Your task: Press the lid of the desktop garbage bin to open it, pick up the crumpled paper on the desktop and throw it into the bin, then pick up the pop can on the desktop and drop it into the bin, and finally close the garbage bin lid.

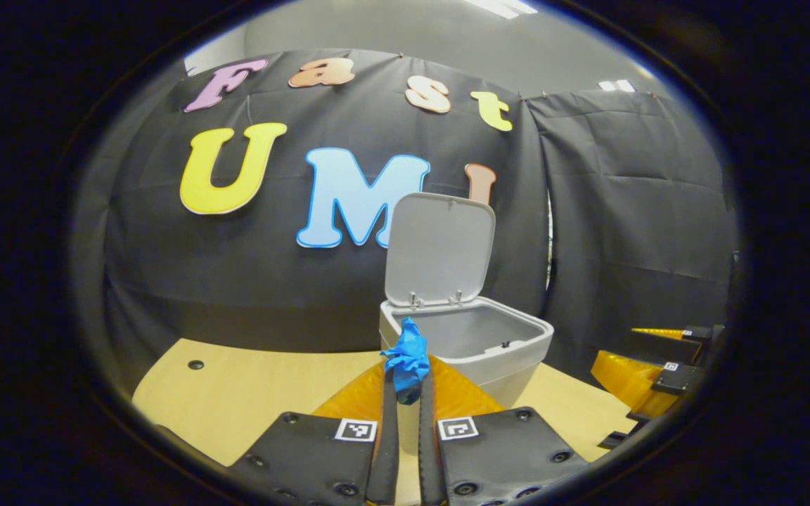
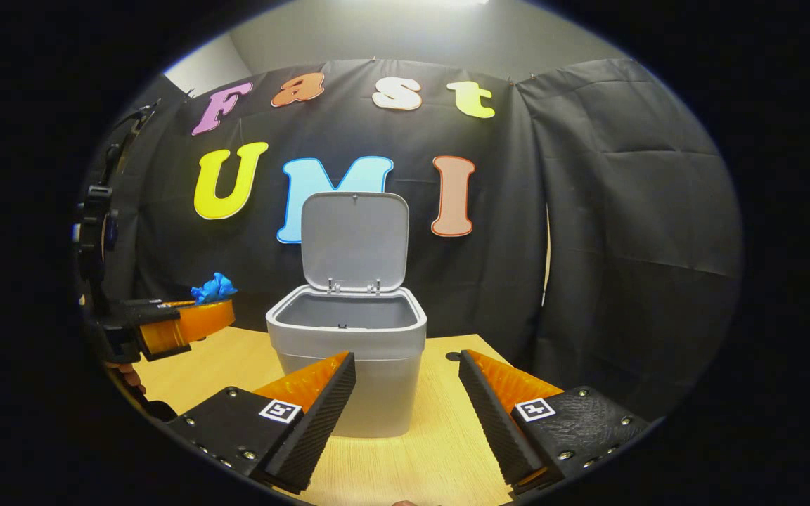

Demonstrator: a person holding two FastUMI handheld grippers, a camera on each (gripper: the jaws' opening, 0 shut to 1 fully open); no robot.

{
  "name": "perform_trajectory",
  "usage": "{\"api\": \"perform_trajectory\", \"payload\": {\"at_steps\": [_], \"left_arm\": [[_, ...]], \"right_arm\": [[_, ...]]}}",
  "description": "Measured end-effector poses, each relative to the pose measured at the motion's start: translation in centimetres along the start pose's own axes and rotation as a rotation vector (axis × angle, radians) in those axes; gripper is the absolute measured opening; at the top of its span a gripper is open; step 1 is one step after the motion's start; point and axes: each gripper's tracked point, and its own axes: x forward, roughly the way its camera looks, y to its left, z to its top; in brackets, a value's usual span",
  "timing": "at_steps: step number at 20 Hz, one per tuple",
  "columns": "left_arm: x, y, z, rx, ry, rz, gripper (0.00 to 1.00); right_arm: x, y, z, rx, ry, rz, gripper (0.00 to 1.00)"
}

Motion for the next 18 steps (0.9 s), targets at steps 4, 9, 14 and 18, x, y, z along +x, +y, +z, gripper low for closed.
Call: {"api": "perform_trajectory", "payload": {"at_steps": [4, 9, 14, 18], "left_arm": [[2.8, -1.5, 0.2, 0.024, 0.001, -0.017, 0.19], [5.8, -3.3, -0.5, 0.047, 0.027, -0.054, 0.22], [7.5, -3.4, -1.1, 0.044, 0.028, -0.066, 0.27], [8.3, -3.7, -1.5, 0.040, 0.039, -0.083, 0.34]], "right_arm": [[0.0, -1.2, 0.4, 0.016, -0.006, -0.032, 0.95], [-0.4, -2.2, 0.5, 0.012, -0.003, -0.073, 0.95], [-0.7, -2.7, 0.1, 0.012, 0.009, -0.097, 0.95], [-1.0, -3.2, -0.1, 0.012, 0.012, -0.116, 0.95]]}}
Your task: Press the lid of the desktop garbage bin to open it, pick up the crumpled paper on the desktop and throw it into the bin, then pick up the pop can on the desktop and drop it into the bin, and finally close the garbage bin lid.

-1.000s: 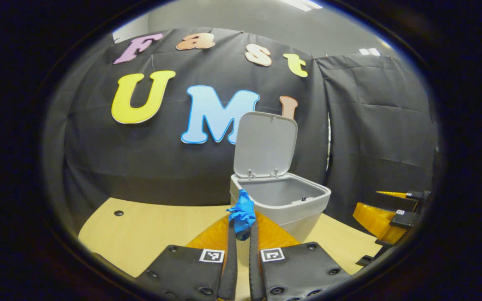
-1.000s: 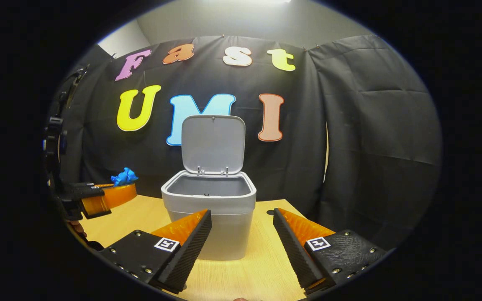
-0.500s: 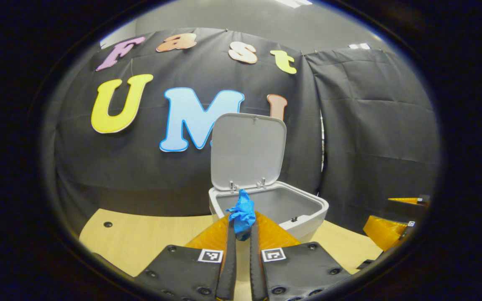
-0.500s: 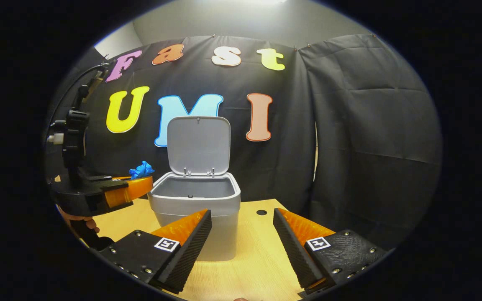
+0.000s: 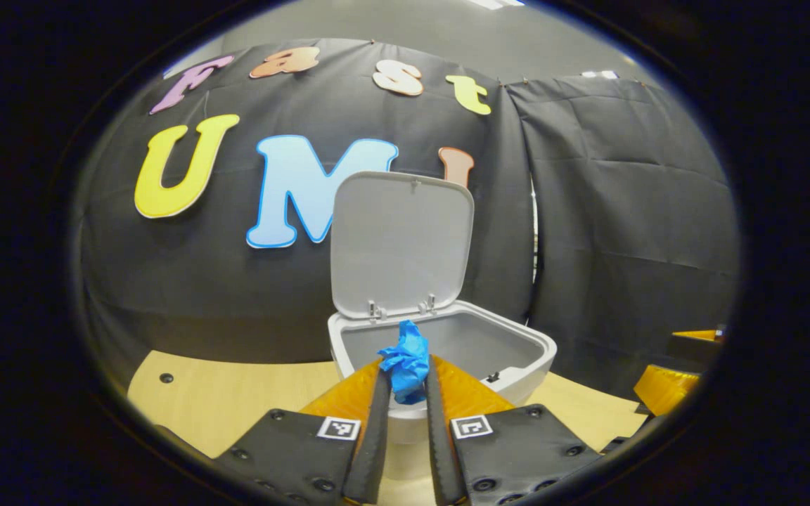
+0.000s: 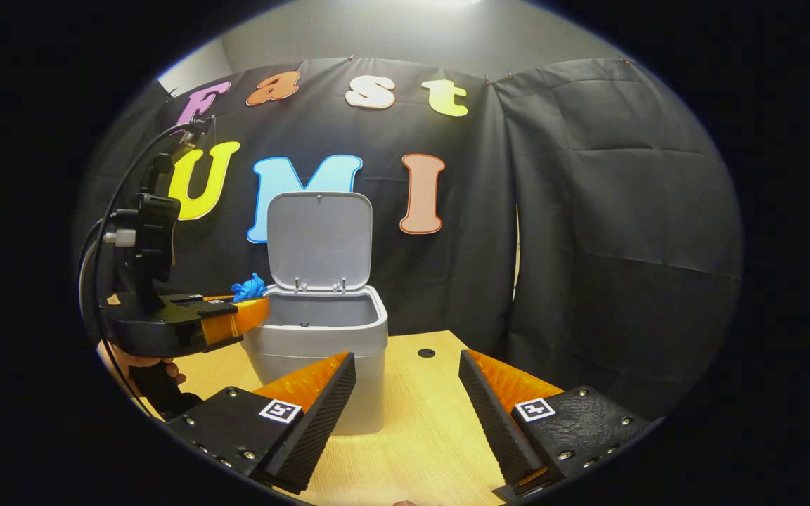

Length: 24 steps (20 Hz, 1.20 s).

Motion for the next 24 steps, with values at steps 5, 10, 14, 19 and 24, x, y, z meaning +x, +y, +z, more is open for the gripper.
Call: {"api": "perform_trajectory", "payload": {"at_steps": [5, 10, 14, 19, 24], "left_arm": [[0.5, -0.3, 0.2, 0.005, -0.008, -0.005, 0.37], [0.6, -0.3, 0.1, 0.003, -0.009, -0.009, 0.50], [0.8, -0.2, 0.0, 0.002, -0.014, -0.011, 0.54], [0.3, -0.3, 0.3, 0.000, -0.022, -0.017, 0.72], [-0.8, -0.2, 0.4, 0.002, -0.036, -0.014, 0.89]], "right_arm": [[-0.1, -0.4, -0.3, -0.003, 0.010, -0.015, 0.95], [-0.4, -0.4, -0.4, -0.004, 0.013, -0.021, 0.95], [-0.7, -0.4, -0.4, -0.008, 0.013, -0.021, 0.95], [-0.8, -0.1, -0.3, -0.011, 0.011, -0.020, 0.95], [-1.2, 0.6, -0.1, -0.027, 0.002, -0.007, 0.95]]}}
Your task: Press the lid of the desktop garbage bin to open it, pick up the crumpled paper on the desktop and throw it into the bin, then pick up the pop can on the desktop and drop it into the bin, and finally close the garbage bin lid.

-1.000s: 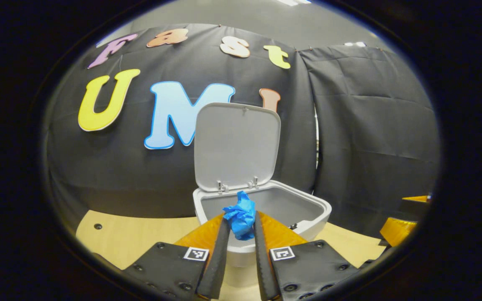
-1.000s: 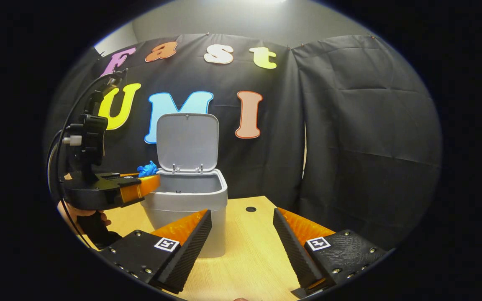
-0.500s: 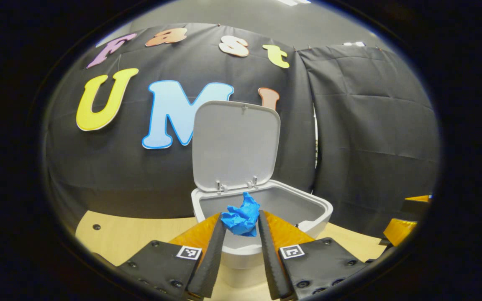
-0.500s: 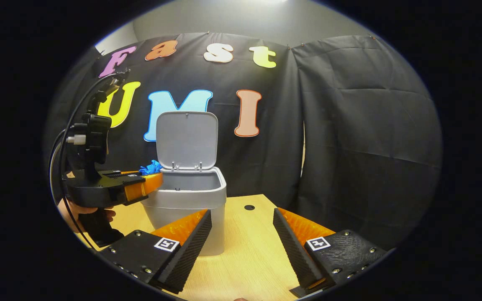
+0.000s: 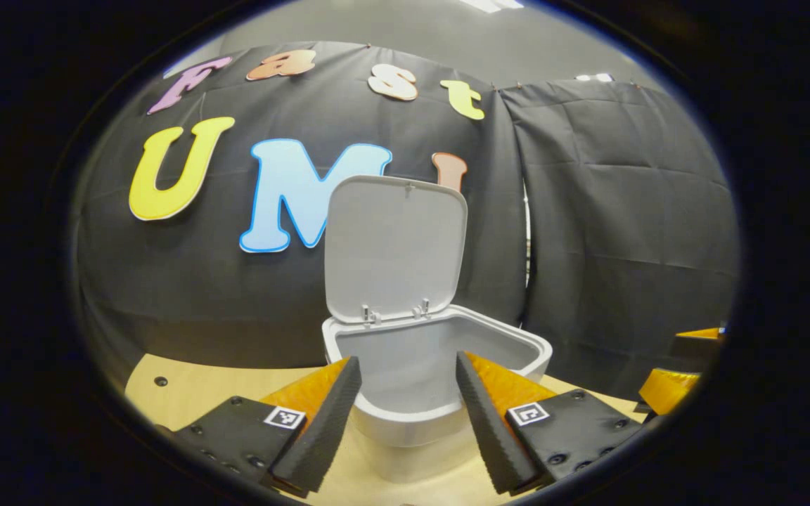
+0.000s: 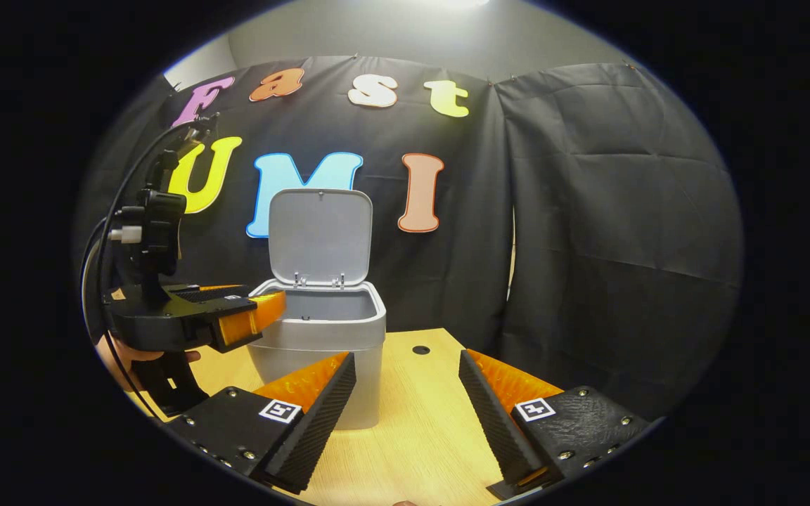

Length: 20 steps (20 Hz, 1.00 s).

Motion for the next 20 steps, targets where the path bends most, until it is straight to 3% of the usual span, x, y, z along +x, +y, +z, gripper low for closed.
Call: {"api": "perform_trajectory", "payload": {"at_steps": [4, 11, 18, 20], "left_arm": [[-1.8, 0.7, -0.2, 0.010, -0.007, 0.030, 0.94], [-5.7, 2.9, -1.1, -0.034, -0.004, 0.098, 0.94], [-10.4, 5.8, -2.6, -0.044, 0.008, 0.195, 0.96], [-11.8, 6.8, -2.5, -0.030, 0.006, 0.226, 0.92]], "right_arm": [[-0.3, 1.1, 0.9, 0.002, -0.042, 0.040, 0.95], [-0.9, 3.1, 1.8, -0.024, -0.091, 0.096, 0.95], [-1.6, 6.9, 0.6, -0.054, -0.054, 0.230, 0.95], [-1.7, 8.2, -0.2, -0.061, -0.019, 0.275, 0.95]]}}
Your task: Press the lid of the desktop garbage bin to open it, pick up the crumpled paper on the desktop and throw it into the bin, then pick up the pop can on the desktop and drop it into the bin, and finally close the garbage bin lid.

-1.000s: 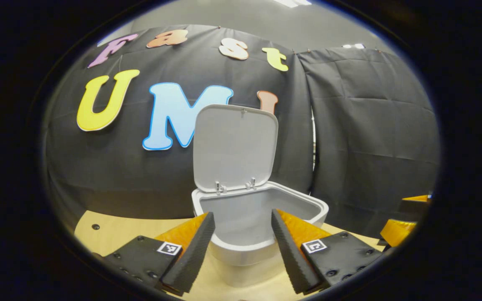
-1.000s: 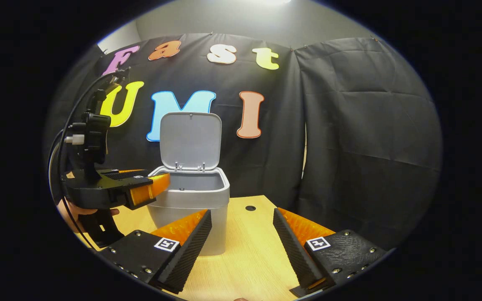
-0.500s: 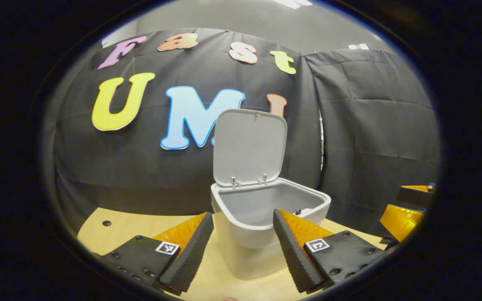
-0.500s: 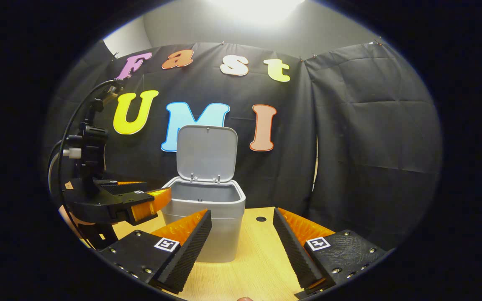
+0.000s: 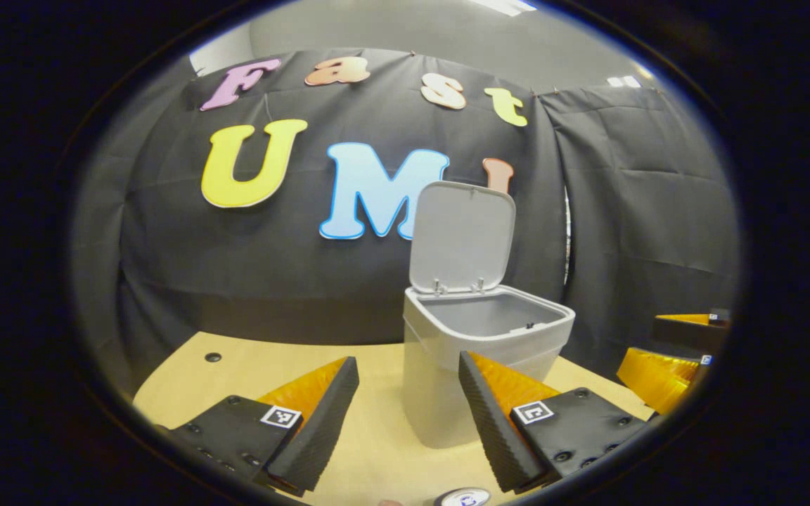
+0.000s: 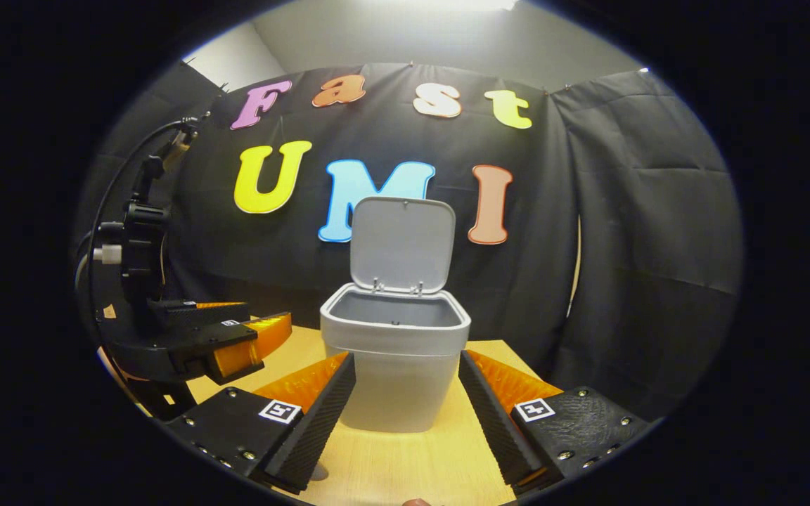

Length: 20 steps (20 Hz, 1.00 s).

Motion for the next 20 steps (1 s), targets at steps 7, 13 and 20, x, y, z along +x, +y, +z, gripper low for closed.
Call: {"api": "perform_trajectory", "payload": {"at_steps": [7, 13, 20], "left_arm": [[-4.3, 3.7, 0.0, 0.022, -0.016, 0.077, 0.96], [-7.8, 5.2, 0.7, 0.032, -0.049, 0.122, 0.94], [-10.6, 6.3, 1.3, 0.018, -0.071, 0.159, 0.94]], "right_arm": [[-0.1, 4.1, -1.9, -0.013, 0.070, 0.133, 0.95], [-0.7, 7.8, -5.0, -0.036, 0.170, 0.251, 0.95], [-1.0, 11.1, -9.2, -0.015, 0.318, 0.352, 0.95]]}}
